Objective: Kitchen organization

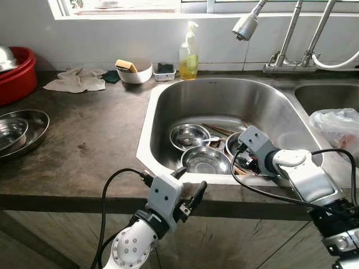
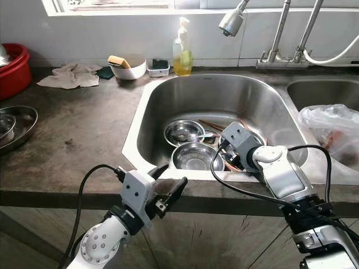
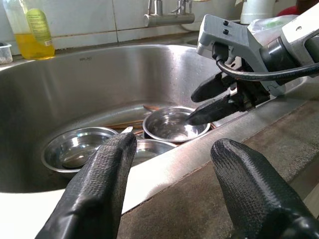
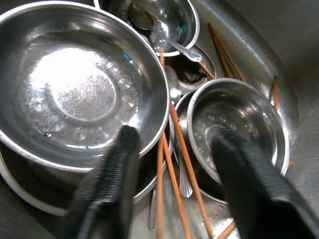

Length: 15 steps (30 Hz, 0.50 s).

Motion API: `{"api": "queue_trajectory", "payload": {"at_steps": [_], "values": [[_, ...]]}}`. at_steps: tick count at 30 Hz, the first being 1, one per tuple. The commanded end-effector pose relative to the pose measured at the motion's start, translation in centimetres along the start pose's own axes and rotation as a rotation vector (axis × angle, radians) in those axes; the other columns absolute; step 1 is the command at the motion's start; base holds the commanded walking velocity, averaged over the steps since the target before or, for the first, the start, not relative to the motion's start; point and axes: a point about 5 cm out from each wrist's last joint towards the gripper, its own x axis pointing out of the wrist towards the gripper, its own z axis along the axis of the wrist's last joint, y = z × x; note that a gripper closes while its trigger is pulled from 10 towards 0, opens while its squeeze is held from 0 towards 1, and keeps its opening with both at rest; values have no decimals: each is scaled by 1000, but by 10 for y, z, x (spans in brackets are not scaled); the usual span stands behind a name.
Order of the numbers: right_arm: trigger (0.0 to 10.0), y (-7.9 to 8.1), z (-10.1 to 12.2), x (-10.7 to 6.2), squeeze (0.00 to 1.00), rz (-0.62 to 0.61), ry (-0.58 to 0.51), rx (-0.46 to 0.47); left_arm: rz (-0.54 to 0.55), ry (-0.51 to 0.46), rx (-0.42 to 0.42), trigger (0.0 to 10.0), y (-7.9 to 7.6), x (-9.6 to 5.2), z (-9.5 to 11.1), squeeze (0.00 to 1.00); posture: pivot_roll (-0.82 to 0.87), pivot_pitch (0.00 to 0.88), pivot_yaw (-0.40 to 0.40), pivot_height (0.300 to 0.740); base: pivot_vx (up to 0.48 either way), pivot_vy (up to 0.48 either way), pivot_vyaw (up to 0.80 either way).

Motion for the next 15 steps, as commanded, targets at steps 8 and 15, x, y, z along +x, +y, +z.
{"api": "queue_trajectory", "payload": {"at_steps": [8, 15], "values": [[10000, -2, 25, -19, 0, -174, -250, 25, 12, -1, -3, 10000, 2, 0, -1, 0, 91, 115, 8, 740, 0, 0, 0], [10000, 1, 34, -46, 0, -368, -426, 107, 31, -8, 3, 10000, 6, 3, 0, 0, 80, 115, 16, 740, 0, 0, 0]]}}
